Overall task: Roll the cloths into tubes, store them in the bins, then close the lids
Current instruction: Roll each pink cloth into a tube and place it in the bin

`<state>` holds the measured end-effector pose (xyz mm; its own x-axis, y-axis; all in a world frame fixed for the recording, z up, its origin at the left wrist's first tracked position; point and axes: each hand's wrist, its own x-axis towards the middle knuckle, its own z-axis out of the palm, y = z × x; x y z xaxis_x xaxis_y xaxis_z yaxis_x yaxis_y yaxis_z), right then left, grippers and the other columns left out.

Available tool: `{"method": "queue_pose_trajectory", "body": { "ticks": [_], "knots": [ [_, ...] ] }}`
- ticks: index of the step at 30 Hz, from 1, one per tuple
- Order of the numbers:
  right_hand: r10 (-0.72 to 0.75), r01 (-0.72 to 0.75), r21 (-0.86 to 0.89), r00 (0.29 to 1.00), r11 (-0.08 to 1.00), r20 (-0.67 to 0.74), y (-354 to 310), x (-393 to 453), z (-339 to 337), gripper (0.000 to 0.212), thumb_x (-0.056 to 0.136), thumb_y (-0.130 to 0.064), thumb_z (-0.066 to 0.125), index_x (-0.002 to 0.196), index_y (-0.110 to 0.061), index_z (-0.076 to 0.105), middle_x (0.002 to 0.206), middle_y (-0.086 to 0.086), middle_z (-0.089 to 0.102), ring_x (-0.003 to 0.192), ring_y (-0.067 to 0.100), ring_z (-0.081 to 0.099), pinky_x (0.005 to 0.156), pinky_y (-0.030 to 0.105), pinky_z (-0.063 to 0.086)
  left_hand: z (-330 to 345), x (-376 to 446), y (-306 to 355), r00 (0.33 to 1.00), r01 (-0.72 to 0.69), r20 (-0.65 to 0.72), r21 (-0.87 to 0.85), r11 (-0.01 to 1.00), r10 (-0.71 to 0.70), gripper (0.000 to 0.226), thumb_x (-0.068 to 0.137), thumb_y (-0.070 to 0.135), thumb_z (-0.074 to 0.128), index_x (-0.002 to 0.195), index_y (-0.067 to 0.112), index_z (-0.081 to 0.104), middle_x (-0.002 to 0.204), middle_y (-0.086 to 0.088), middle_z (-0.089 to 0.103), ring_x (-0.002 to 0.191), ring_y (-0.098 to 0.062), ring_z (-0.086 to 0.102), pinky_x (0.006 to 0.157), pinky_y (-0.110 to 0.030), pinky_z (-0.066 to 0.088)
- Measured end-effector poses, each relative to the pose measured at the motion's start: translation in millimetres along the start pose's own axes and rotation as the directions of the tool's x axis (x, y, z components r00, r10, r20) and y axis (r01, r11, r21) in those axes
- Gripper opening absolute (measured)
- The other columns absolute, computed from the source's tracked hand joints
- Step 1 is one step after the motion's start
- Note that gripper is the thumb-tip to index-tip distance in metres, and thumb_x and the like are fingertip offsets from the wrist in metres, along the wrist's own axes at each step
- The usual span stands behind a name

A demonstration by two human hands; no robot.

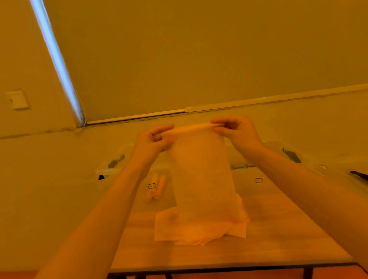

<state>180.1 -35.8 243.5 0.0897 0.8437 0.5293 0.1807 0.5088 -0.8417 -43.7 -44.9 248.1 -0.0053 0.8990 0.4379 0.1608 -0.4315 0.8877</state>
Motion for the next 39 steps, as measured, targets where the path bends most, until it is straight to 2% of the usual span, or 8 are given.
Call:
{"method": "queue_pose_trajectory", "body": {
  "ticks": [8, 14, 17, 21, 25, 28, 33, 39],
  "knots": [
    [-0.127, 0.123, 0.080, 0.991, 0.989, 0.049, -45.3, 59.4, 24.6, 0.031, 0.085, 0.007, 0.063, 0.112, -0.007, 0.064, 0.079, -0.003, 0.064, 0.063, -0.005, 0.059, 0.066, 0.016, 0.047, -30.5, 26.2, 49.0, 0.991, -0.105, -0.085, 0.014, 0.994, 0.106, 0.032, 0.089, -0.002, 0.059, 0.118, 0.012, 0.062, 0.095, 0.004, 0.066, 0.083, -0.008, 0.063, 0.077, -0.026, 0.054],
    [-0.061, 0.057, 0.046, 0.992, 0.997, 0.112, -16.6, 77.9, 40.6, 0.018, 0.086, 0.000, 0.067, 0.094, -0.016, 0.069, 0.084, -0.003, 0.065, 0.080, 0.011, 0.060, 0.071, 0.024, 0.051, -38.7, 51.3, 17.8, 0.992, -0.043, -0.115, 0.098, 0.994, 0.054, 0.030, 0.088, -0.002, 0.061, 0.116, 0.009, 0.064, 0.098, -0.002, 0.067, 0.084, -0.011, 0.063, 0.075, -0.026, 0.053],
    [-0.003, 0.009, -0.043, 0.990, 0.999, 0.141, 8.7, 80.3, 51.4, 0.016, 0.088, -0.004, 0.063, 0.102, -0.009, 0.069, 0.090, -0.005, 0.062, 0.085, 0.009, 0.060, 0.071, 0.021, 0.054, -40.7, 66.7, -14.8, 0.993, 0.025, -0.120, 0.183, 0.983, -0.003, 0.026, 0.089, 0.003, 0.061, 0.112, 0.014, 0.065, 0.113, -0.007, 0.065, 0.095, -0.018, 0.064, 0.074, -0.024, 0.054],
    [0.024, -0.004, -0.113, 0.985, 0.994, 0.170, 47.4, 93.6, 67.3, 0.016, 0.088, -0.005, 0.063, 0.103, -0.010, 0.069, 0.095, 0.000, 0.065, 0.087, 0.013, 0.061, 0.071, 0.021, 0.053, -41.6, 85.2, -54.9, 0.992, 0.066, -0.124, 0.251, 0.966, -0.035, 0.025, 0.091, 0.005, 0.060, 0.114, 0.014, 0.065, 0.118, -0.009, 0.063, 0.094, -0.016, 0.062, 0.064, -0.019, 0.051],
    [0.021, 0.005, -0.150, 0.986, 0.989, 0.167, 70.8, 122.6, 82.3, 0.016, 0.087, -0.005, 0.065, 0.102, -0.007, 0.070, 0.097, 0.005, 0.067, 0.090, 0.018, 0.063, 0.075, 0.026, 0.055, -42.0, 110.1, -78.6, 0.993, 0.068, -0.108, 0.300, 0.952, -0.037, 0.030, 0.091, 0.007, 0.060, 0.120, 0.015, 0.062, 0.122, -0.005, 0.060, 0.106, -0.018, 0.059, 0.078, -0.023, 0.052],
    [0.007, 0.020, -0.167, 0.987, 0.986, 0.160, 79.1, 150.9, 93.9, 0.016, 0.088, -0.006, 0.065, 0.102, -0.008, 0.071, 0.097, 0.003, 0.066, 0.096, 0.021, 0.063, 0.085, 0.032, 0.055, -43.4, 137.6, -89.2, 0.991, 0.064, -0.133, 0.289, 0.955, -0.026, 0.029, 0.091, 0.008, 0.061, 0.119, 0.016, 0.063, 0.120, -0.008, 0.063, 0.105, -0.019, 0.060, 0.074, -0.020, 0.050],
    [-0.014, 0.052, -0.207, 0.983, 0.977, 0.181, 94.9, 191.0, 112.3, 0.017, 0.087, -0.006, 0.065, 0.103, -0.007, 0.071, 0.098, 0.003, 0.065, 0.099, 0.023, 0.062, 0.089, 0.036, 0.053, -47.3, 176.6, -107.9, 0.992, 0.089, -0.114, 0.372, 0.924, -0.049, 0.038, 0.089, 0.006, 0.062, 0.126, 0.016, 0.057, 0.129, -0.005, 0.056, 0.116, -0.021, 0.055, 0.088, -0.027, 0.049],
    [0.002, 0.069, -0.303, 0.974, 0.950, 0.226, 139.3, 201.6, 131.0, 0.014, 0.087, -0.008, 0.066, 0.100, -0.007, 0.072, 0.097, 0.006, 0.069, 0.090, 0.017, 0.063, 0.086, 0.031, 0.054, -59.0, 195.8, -150.3, 0.987, 0.149, 0.002, 0.411, 0.899, -0.164, 0.071, 0.081, -0.006, 0.066, 0.139, 0.027, 0.043, 0.139, -0.008, 0.048, 0.123, -0.027, 0.051, 0.092, -0.036, 0.052]
  ]
}}
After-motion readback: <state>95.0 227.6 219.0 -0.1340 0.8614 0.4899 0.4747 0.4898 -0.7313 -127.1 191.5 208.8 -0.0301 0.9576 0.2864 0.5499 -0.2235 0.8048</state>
